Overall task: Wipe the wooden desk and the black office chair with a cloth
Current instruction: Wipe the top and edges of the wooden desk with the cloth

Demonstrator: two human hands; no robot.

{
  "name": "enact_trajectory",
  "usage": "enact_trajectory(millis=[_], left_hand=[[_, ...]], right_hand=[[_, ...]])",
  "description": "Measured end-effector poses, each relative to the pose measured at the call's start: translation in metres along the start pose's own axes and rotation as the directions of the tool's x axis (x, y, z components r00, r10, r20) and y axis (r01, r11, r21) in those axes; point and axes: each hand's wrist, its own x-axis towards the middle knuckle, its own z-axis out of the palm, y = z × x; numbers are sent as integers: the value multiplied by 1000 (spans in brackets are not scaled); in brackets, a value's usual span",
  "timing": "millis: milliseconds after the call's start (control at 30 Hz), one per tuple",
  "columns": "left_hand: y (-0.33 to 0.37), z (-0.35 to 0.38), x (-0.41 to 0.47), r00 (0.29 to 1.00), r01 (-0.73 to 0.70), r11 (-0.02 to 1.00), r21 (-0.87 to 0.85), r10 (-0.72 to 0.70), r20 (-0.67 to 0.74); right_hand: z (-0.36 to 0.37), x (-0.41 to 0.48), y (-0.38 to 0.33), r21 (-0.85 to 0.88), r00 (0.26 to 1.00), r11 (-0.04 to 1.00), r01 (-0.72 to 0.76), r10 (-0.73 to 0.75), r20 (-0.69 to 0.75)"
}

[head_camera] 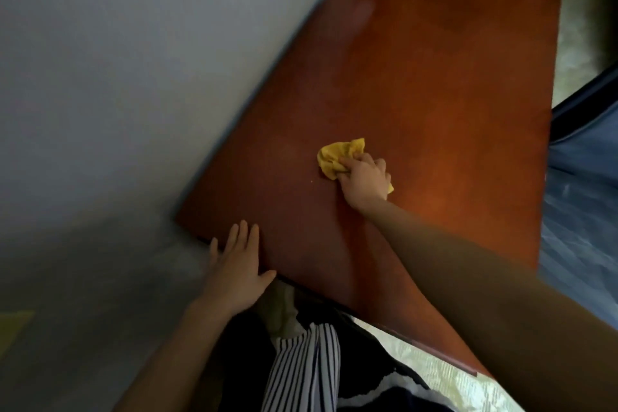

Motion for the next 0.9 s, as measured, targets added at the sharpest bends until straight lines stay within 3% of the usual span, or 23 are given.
enact_trajectory(millis=[267, 500, 733, 900], left_hand=[[-45, -18, 16, 975, -220, 966, 133, 218, 35], [-36, -29, 20, 939, -345, 919, 190, 336, 79], [-21, -29, 24, 925, -379, 874, 304, 355, 132], [-21, -22, 32, 937, -346, 878, 330, 303, 177]], right_hand=[[43, -54, -55, -63, 998, 998, -13, 9, -62], [83, -141, -82, -12, 981, 995, -97, 93, -170], [84, -198, -35, 42, 897, 927, -372, 371, -241], [66, -228, 25, 172, 778, 826, -537, 564, -277]])
